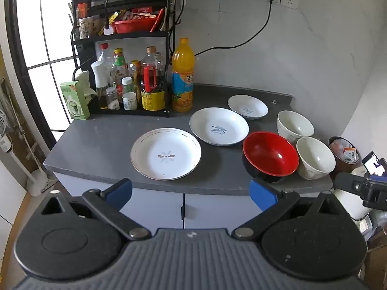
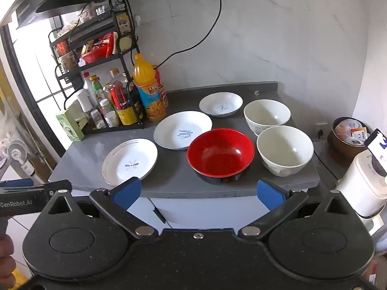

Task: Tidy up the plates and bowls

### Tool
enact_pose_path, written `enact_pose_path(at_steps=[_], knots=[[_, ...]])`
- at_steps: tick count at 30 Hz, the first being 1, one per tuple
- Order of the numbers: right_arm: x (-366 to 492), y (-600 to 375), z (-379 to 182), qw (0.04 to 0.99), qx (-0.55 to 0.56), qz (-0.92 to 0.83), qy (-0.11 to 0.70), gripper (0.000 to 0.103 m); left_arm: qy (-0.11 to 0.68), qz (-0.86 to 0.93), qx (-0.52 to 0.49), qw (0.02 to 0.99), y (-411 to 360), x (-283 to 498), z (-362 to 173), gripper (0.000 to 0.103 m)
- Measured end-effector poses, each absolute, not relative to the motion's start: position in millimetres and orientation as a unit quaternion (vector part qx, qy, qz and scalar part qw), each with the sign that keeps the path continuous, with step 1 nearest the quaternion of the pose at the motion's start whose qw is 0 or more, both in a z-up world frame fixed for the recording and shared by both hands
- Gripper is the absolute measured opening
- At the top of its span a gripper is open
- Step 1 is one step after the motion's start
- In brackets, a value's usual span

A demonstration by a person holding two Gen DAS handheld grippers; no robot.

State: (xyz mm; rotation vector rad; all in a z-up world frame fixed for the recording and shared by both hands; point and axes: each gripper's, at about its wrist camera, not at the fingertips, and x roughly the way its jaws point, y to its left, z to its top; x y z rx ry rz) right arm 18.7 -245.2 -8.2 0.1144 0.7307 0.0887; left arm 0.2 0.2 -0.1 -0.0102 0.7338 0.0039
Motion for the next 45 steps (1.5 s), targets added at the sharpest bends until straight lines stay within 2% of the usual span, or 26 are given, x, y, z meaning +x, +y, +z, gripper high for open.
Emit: enact_pose_path(at_steps=[45], knots=[[18.3,-219.8,-5.6,0.932,0.041,0.06,0.354,0.103,0.374,0.0,-0.019,0.927,13.8,-0.7,-5.1,0.102]])
